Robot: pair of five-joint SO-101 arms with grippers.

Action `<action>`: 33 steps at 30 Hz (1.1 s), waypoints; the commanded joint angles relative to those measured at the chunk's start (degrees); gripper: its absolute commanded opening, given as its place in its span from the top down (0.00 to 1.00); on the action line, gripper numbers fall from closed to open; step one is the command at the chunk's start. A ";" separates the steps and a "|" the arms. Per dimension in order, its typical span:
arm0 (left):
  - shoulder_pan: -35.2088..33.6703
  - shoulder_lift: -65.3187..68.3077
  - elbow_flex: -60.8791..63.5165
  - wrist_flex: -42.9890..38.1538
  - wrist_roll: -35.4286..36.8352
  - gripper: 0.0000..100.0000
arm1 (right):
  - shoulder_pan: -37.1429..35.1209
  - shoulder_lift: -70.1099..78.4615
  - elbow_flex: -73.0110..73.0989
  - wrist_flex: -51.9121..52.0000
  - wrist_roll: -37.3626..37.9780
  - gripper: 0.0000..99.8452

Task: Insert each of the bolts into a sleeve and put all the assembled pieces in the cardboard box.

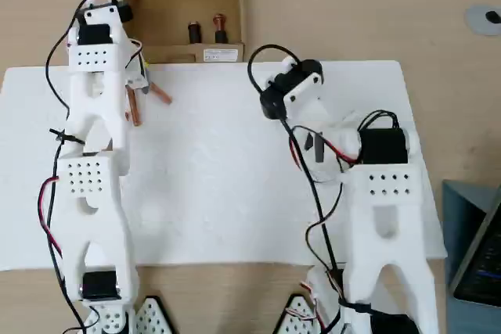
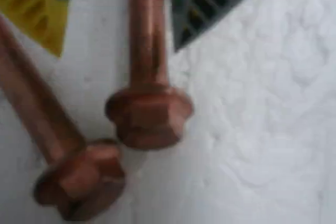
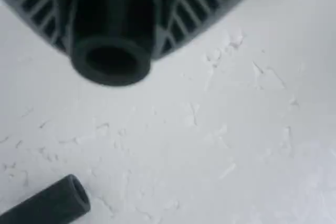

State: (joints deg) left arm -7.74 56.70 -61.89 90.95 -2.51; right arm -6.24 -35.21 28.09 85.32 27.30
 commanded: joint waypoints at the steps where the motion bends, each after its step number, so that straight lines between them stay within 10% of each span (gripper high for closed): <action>1: 0.18 0.75 -3.78 0.09 -0.26 0.85 | 0.75 -2.07 0.13 -1.05 0.44 0.99; 20: -2.90 3.82 -4.40 -0.62 0.00 1.00 | 0.84 -2.15 -0.04 -0.62 0.18 0.99; 33: 1.67 -0.22 -27.34 9.67 0.09 1.00 | 0.84 -15.96 -4.88 10.02 -0.09 0.99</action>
State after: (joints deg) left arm -7.38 61.80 -84.84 100.00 -2.42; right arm -6.24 -47.16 26.51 94.37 27.30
